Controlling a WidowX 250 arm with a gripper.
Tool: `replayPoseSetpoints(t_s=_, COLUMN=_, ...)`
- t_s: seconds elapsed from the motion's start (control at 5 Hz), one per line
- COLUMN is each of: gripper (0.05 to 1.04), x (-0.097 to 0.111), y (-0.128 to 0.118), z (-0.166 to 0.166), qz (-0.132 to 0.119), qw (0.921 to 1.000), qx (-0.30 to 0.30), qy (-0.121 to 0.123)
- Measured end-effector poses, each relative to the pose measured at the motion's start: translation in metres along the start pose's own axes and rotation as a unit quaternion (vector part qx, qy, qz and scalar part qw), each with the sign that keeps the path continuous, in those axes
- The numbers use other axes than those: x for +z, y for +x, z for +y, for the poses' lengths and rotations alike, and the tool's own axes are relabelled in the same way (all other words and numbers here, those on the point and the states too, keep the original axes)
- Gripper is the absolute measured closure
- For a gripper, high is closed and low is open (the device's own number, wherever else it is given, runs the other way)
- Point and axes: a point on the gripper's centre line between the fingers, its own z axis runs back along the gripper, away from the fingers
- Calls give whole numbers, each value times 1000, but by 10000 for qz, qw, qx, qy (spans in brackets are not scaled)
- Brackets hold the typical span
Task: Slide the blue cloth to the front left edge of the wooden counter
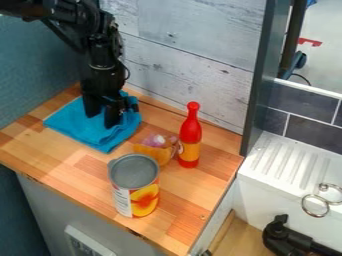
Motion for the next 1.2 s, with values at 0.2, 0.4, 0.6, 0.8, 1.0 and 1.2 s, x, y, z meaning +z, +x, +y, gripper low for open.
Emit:
replayPoseSetpoints(t_s=0.2, gripper=81, x=-6, y=-18, z=-5, qz=212, qw=9997, qx=101, qy=-120)
replayPoseSetpoints(t_s=0.4, gripper=81, x=-11, y=-48, z=-6, qz=476, qw=9980, qx=377, qy=-199)
replayPoseSetpoints(t_s=0.6, gripper=81, x=-15, y=-73, z=-4, qz=623, qw=9958, qx=616, qy=-264)
replayPoseSetpoints(t_s=0.8, gripper=81, x=-18, y=-101, z=-4, qz=752, qw=9926, qx=886, qy=-353)
replayPoseSetpoints(t_s=1.0, gripper=81, x=-19, y=-112, z=-6, qz=787, qw=9902, qx=1033, qy=-507)
replayPoseSetpoints(t_s=1.2, gripper=81, x=-18, y=-111, z=-7, qz=717, qw=9905, qx=1006, qy=-597)
